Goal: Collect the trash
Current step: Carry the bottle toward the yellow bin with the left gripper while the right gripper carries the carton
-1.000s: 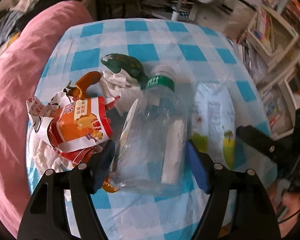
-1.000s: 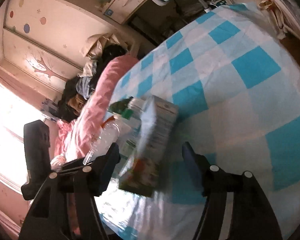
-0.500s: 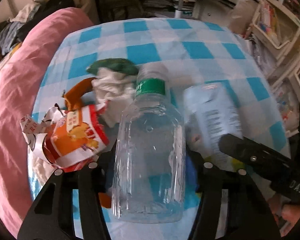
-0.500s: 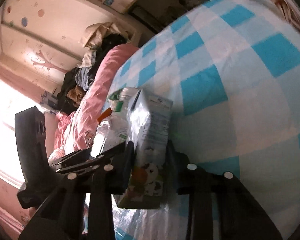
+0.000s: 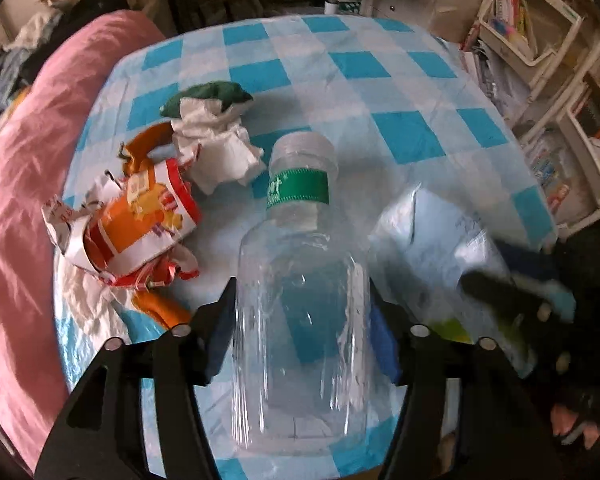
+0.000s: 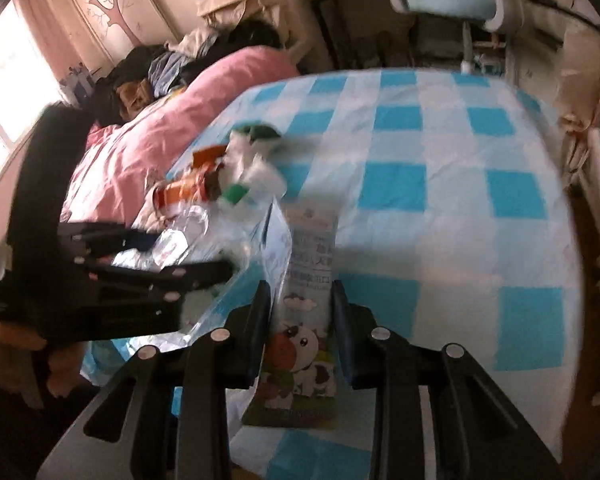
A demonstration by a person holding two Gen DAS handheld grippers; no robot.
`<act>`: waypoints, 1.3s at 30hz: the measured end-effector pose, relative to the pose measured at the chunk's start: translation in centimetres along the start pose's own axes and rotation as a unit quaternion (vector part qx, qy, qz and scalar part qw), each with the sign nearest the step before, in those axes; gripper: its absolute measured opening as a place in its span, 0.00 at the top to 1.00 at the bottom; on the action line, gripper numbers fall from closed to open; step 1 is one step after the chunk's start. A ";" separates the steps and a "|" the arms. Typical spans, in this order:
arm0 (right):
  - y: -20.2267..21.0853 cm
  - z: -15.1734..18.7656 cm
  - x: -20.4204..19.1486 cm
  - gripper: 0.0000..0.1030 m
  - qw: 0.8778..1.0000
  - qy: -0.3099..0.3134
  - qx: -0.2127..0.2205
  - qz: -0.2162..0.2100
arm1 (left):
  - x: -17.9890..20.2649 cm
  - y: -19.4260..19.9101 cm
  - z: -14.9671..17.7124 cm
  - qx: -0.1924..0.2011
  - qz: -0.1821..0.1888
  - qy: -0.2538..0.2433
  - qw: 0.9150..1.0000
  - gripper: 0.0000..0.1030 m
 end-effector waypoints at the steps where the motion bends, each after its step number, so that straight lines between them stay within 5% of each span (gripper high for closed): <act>1: -0.2 0.0 -0.1 0.69 1.000 -0.002 0.001 -0.002 | -0.1 -0.1 -0.1 0.003 -0.007 0.002 1.000 0.41; 5: 0.4 0.1 -0.2 0.69 1.000 -0.002 0.015 0.000 | -0.7 -0.1 0.1 0.010 -0.006 0.018 1.000 0.48; 14: 2.9 1.3 -0.2 0.70 0.995 -0.045 0.059 -0.065 | -2.3 4.8 2.4 0.096 0.027 0.070 0.992 0.48; 21: -0.2 3.3 -1.6 0.67 1.000 0.008 -0.002 0.006 | -3.2 6.6 5.5 0.120 0.047 0.100 0.987 0.48; 25: 0.0 3.7 -2.1 0.68 1.000 0.011 0.009 0.010 | -3.2 7.0 7.5 0.127 0.048 0.107 0.985 0.48; 31: 3.5 5.6 -3.1 0.68 0.995 -0.009 0.061 -0.077 | -4.0 8.9 11.2 0.160 0.059 0.134 0.976 0.48; 39: 5.6 8.9 -4.5 0.68 0.981 -0.021 0.074 -0.180 | -4.3 10.7 15.3 0.194 0.054 0.156 0.967 0.48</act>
Point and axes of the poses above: each gripper's, at about its wrist camera, not at the fingertips, and y roughly against the way its jaws point, x to its right, z to its underside, the point moved 5 cm from there along -y, roughly the way its jaws point, and after that the axes turned 11 degrees about -x, right-handed, at the moved point
